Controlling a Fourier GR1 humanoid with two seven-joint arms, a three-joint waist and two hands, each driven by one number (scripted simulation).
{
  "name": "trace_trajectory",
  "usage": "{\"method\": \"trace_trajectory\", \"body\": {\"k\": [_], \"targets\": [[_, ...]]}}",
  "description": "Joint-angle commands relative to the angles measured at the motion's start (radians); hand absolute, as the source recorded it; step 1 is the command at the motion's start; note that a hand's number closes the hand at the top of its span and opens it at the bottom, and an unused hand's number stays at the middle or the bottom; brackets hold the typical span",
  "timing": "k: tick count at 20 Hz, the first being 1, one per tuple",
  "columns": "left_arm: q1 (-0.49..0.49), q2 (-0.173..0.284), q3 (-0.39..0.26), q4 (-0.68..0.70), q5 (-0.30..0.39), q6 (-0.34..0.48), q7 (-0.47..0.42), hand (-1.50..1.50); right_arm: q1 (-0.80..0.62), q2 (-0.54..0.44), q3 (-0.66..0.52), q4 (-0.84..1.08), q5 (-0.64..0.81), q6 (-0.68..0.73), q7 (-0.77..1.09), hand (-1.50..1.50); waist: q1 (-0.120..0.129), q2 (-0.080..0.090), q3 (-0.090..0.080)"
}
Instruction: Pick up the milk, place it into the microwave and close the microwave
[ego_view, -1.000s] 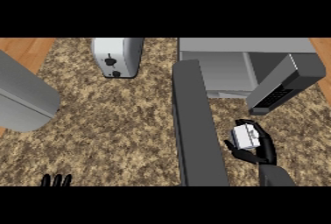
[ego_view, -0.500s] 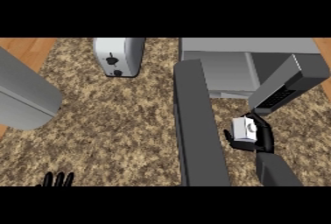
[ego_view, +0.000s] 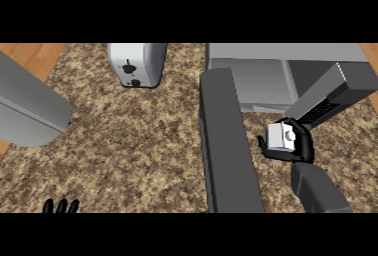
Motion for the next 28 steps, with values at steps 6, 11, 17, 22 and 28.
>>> {"method": "trace_trajectory", "body": {"k": [6, 11, 17, 22, 28], "targets": [[0.030, 0.005, 0.002, 0.007, 0.015, -0.003, -0.033, -1.50, 0.060, 0.007, 0.027, -0.107, -0.016, 0.064, -0.060, 1.50, -0.028, -0.013, -0.003], [0.053, 0.014, -0.022, 0.005, -0.006, -0.001, -0.047, -1.50, 0.157, 0.003, 0.084, -0.266, -0.009, 0.101, -0.003, 1.50, -0.040, -0.017, -0.004], [0.083, 0.026, -0.039, 0.003, 0.007, -0.022, -0.073, -1.50, 0.368, 0.058, 0.183, -0.623, -0.003, 0.070, 0.185, 1.50, -0.047, -0.020, -0.005], [0.039, 0.019, -0.009, -0.049, 0.025, 0.023, -0.010, -1.50, 0.500, 0.083, 0.252, -0.863, -0.047, 0.183, 0.283, 1.50, -0.046, -0.017, -0.005], [0.031, 0.000, -0.044, 0.002, -0.016, 0.041, -0.037, -1.50, 0.514, 0.152, 0.283, -1.037, -0.174, 0.231, 0.455, 1.50, -0.035, -0.013, -0.004]]}}
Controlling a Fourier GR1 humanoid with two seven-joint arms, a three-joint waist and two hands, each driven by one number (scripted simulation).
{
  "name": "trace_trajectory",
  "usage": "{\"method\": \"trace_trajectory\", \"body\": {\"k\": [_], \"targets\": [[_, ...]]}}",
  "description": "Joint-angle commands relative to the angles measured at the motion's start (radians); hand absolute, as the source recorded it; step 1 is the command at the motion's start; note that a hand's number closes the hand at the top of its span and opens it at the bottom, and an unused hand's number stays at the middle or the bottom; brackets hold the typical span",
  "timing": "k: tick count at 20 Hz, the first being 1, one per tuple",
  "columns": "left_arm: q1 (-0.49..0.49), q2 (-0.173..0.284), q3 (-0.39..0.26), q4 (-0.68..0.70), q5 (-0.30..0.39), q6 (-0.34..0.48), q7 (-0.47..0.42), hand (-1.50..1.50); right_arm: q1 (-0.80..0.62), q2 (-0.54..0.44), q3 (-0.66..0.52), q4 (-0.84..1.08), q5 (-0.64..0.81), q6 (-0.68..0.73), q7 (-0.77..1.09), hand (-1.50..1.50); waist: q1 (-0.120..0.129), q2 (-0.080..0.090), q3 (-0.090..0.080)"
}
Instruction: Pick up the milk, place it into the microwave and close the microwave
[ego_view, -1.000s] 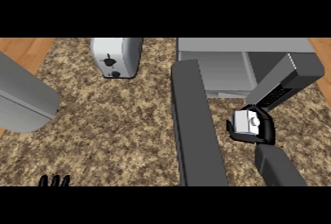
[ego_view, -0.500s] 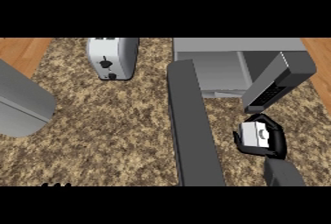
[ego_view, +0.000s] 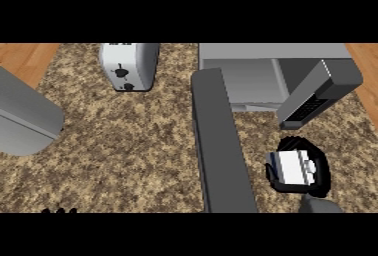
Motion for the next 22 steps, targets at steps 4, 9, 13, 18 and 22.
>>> {"method": "trace_trajectory", "body": {"k": [4, 9, 13, 18, 22], "targets": [[0.011, -0.005, -0.033, 0.033, -0.016, 0.007, -0.050, -1.50, -0.023, 0.036, 0.044, -0.150, -0.013, -0.096, 0.136, 1.50, 0.013, 0.005, 0.001], [0.035, 0.029, 0.016, 0.038, 0.044, -0.033, -0.070, -1.50, -0.085, 0.044, 0.141, -0.095, 0.065, -0.246, 0.154, 1.50, 0.020, 0.006, 0.001], [0.050, 0.039, 0.022, 0.049, 0.038, -0.042, -0.099, -1.50, -0.235, 0.044, 0.153, 0.061, 0.055, -0.318, 0.158, 1.50, 0.029, 0.007, 0.002], [0.053, 0.059, 0.043, 0.026, 0.060, -0.043, -0.064, -1.50, -0.333, 0.044, 0.159, 0.239, 0.079, -0.430, 0.140, 1.50, 0.032, 0.009, 0.002], [0.010, 0.093, 0.103, 0.025, 0.119, -0.084, -0.044, -1.50, -0.500, 0.044, 0.088, 0.440, 0.066, -0.450, 0.142, 1.50, 0.038, 0.012, 0.002]]}}
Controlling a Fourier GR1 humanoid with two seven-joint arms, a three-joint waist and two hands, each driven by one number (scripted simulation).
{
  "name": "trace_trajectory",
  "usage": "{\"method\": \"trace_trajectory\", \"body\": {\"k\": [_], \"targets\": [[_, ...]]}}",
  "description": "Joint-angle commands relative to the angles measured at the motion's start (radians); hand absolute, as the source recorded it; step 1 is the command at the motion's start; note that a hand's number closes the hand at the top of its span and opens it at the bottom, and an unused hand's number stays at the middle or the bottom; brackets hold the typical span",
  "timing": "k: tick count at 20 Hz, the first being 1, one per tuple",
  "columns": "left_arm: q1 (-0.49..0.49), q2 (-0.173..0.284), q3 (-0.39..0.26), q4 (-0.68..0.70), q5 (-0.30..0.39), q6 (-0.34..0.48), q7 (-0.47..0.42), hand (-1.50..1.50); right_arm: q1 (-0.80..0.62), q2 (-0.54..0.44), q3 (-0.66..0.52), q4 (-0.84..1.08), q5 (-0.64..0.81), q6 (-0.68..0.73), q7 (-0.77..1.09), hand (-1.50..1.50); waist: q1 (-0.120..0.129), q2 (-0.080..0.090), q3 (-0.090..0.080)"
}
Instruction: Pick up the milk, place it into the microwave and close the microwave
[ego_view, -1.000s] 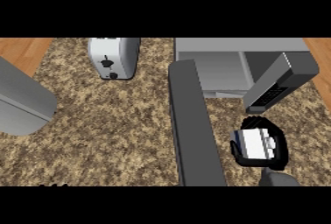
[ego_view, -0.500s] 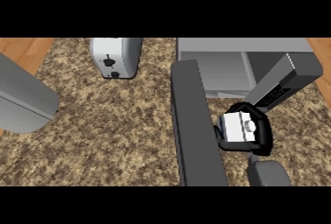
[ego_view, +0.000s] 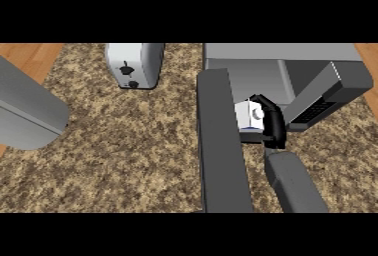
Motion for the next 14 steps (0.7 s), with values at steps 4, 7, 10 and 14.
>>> {"method": "trace_trajectory", "body": {"k": [4, 7, 10, 14], "targets": [[0.004, 0.021, 0.023, -0.035, 0.025, -0.009, 0.025, -1.50, -0.254, 0.005, -0.096, 0.357, -0.033, -0.077, -0.092, 1.50, 0.019, 0.008, 0.001], [-0.018, 0.038, 0.059, -0.025, 0.058, -0.026, 0.043, -1.50, -0.310, -0.042, -0.146, 0.477, -0.033, -0.068, -0.131, 1.50, 0.020, 0.011, 0.001], [-0.022, 0.040, 0.055, 0.024, 0.057, -0.059, 0.006, -1.50, -0.374, -0.087, -0.141, 0.557, 0.010, -0.115, -0.122, 1.50, 0.031, 0.014, 0.001], [0.005, 0.070, 0.062, 0.009, 0.053, -0.090, -0.012, -1.50, -0.380, -0.064, -0.152, 0.653, 0.034, -0.214, -0.187, 1.50, 0.062, 0.024, 0.003]]}}
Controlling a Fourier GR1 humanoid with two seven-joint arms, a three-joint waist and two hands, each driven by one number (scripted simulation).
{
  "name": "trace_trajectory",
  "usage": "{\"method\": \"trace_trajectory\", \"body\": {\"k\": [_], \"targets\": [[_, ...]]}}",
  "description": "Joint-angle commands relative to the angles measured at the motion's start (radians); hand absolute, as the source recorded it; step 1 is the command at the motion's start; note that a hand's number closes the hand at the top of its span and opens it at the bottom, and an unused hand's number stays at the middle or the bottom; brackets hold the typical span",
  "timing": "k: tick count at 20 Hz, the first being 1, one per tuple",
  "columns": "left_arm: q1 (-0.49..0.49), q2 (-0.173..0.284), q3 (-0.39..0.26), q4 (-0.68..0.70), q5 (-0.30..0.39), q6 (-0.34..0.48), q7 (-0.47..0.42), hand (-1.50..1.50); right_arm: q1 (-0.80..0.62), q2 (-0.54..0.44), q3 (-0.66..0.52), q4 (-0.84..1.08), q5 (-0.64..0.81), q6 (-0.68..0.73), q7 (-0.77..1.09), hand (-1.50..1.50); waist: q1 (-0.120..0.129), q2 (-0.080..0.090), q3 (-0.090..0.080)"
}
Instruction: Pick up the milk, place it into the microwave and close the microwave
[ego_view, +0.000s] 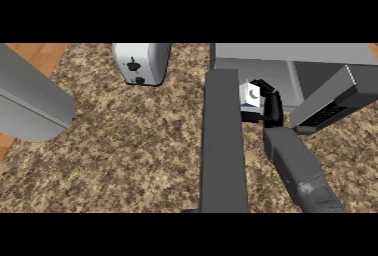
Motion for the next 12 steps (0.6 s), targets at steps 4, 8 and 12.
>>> {"method": "trace_trajectory", "body": {"k": [4, 8, 12], "targets": [[0.005, 0.014, 0.007, -0.033, 0.006, -0.006, 0.014, -1.50, -0.092, -0.079, -0.015, 0.148, 0.036, -0.026, -0.025, 1.50, 0.028, 0.013, 0.002], [-0.039, 0.004, 0.005, 0.019, -0.007, -0.007, 0.010, -1.50, -0.097, -0.085, -0.001, 0.175, 0.069, -0.102, -0.075, 1.50, 0.043, 0.025, 0.003], [-0.044, 0.004, -0.007, 0.010, -0.012, -0.017, 0.005, -1.50, -0.134, -0.118, 0.012, 0.192, 0.100, -0.176, -0.090, 1.50, 0.061, 0.029, 0.003]]}}
